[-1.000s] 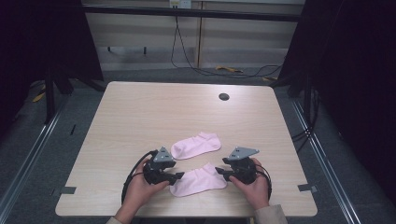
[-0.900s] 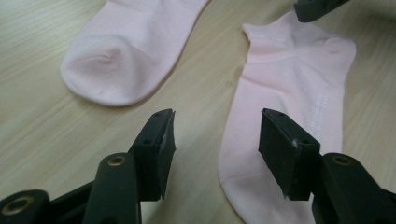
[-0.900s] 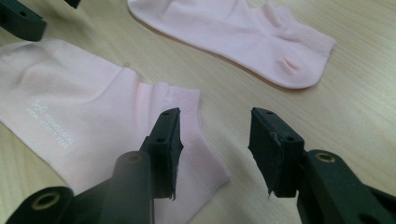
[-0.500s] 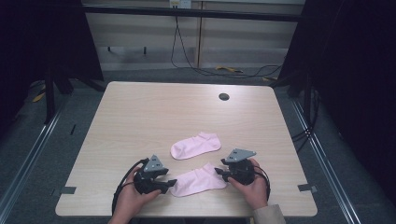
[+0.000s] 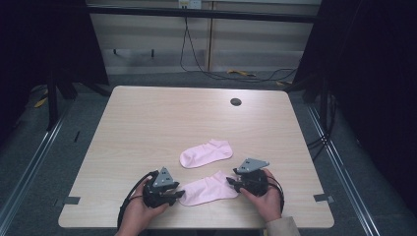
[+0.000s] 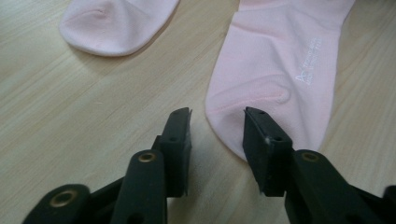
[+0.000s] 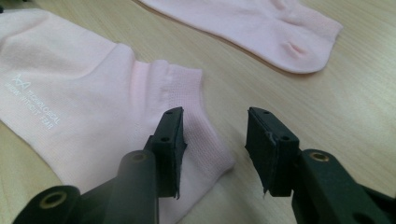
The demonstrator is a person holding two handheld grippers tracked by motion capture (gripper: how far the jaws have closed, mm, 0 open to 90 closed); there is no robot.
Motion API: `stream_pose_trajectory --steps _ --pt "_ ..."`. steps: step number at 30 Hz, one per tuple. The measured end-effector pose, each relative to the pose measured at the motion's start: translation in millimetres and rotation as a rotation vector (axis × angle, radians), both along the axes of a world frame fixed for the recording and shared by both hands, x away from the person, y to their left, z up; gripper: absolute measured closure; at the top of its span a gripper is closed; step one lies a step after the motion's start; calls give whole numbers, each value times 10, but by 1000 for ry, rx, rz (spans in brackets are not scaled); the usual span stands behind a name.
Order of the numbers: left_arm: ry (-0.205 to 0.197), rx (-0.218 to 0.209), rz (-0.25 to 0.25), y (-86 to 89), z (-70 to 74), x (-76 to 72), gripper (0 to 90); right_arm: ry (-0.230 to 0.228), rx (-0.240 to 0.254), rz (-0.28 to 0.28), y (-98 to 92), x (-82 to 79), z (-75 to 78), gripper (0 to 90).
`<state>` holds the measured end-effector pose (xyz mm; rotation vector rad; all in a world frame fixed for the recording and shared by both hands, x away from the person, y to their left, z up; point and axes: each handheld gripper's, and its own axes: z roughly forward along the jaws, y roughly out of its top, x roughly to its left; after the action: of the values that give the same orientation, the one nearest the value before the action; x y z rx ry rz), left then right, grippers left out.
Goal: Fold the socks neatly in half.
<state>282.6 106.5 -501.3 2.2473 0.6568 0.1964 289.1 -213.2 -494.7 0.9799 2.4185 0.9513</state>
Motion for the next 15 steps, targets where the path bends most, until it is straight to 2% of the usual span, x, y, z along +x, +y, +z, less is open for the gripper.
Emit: stream_pose_trajectory --steps 4,6,7,9,11,15 --pt "11 -3 -1 -2 3 32 703 -7 5 0 -3 -2 -6 566" --pt "11 -1 -2 0 5 35 712 -6 18 -12 -6 -1 1 567" --pt "11 -1 -2 2 4 37 713 -3 45 -16 -9 8 9 567" --pt "13 -8 1 1 2 42 722 -4 43 -26 0 30 18 570" --pt "17 -3 -1 1 7 57 734 16 42 -30 15 55 4 584" --pt "26 4 -2 -10 16 82 769 33 76 -23 -10 78 -26 630"
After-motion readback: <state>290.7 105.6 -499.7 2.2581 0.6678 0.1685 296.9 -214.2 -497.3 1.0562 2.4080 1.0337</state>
